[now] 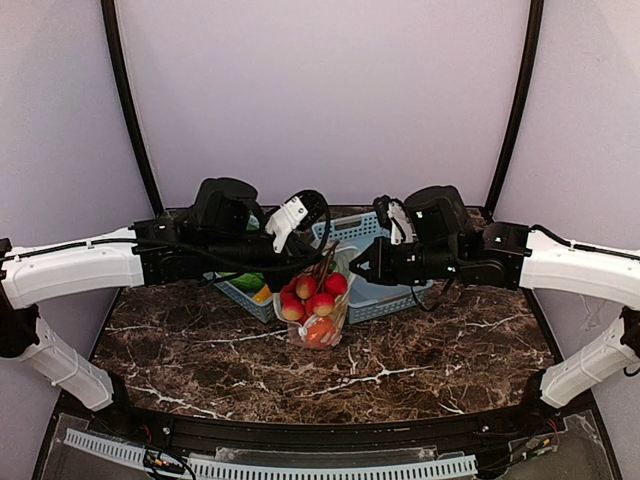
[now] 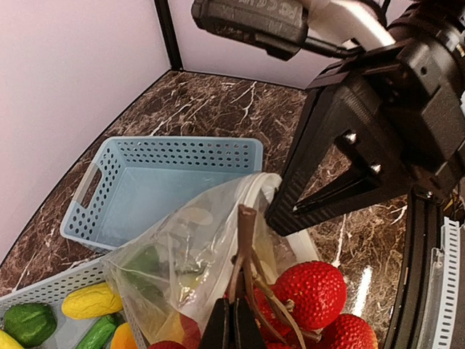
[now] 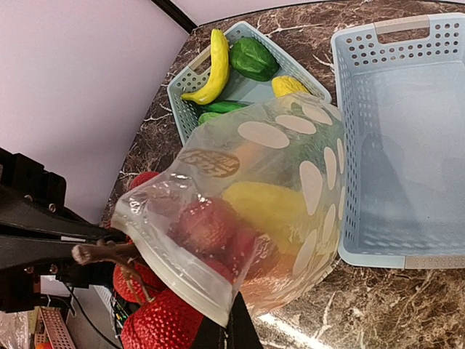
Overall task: Place the food in the zip-top bag and seal the zipper
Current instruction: Place the fake fruit in the zipper food storage bag.
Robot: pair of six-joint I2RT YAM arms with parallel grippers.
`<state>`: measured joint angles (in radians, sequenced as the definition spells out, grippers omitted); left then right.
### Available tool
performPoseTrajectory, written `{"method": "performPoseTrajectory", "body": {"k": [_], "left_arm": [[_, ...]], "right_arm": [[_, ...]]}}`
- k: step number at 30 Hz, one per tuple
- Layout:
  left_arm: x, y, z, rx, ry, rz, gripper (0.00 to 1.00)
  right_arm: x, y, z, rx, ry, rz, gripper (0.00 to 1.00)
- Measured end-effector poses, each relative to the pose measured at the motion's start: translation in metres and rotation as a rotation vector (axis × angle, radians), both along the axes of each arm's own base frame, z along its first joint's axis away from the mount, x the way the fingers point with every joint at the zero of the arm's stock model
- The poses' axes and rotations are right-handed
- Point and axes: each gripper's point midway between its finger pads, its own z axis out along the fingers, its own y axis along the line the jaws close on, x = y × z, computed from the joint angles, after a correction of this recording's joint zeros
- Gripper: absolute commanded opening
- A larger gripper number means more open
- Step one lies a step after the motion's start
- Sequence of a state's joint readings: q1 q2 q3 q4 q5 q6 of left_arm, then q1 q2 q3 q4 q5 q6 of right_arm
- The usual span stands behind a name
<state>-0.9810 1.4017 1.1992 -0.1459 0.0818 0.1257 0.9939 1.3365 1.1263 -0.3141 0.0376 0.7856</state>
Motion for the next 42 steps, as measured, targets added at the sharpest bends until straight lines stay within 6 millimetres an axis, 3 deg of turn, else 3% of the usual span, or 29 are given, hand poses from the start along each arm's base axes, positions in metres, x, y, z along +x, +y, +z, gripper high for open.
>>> {"method": "performPoseTrajectory", "body": {"k": [7, 15, 20, 34, 42], "left_arm": [[0.015, 0.009, -0.020, 0.129, -0.075, 0.139, 0.01], [0.030, 0.022, -0.015, 0.166, -0.146, 0.264, 0.01], [0.026, 0.023, -0.008, 0.140, -0.162, 0.250, 0.01], [-0.030, -0.017, -0.008, 0.066, -0.140, 0.001, 0.01], [-0.008, -0.023, -0.035, 0.160, -0.109, 0.122, 0.01]], "right_arm": [[-0.001, 0.001, 0.000, 0.004, 0.006, 0.007, 0.00], [-0.002, 0.000, 0.003, 0.015, 0.008, 0.005, 0.00], [-0.002, 0.001, 0.006, 0.026, 0.005, 0.004, 0.00], [-0.003, 0.003, 0.011, 0.060, 0.013, 0.001, 0.00], [-0.006, 0.004, 0.010, 0.070, 0.020, 0.014, 0.00]]}}
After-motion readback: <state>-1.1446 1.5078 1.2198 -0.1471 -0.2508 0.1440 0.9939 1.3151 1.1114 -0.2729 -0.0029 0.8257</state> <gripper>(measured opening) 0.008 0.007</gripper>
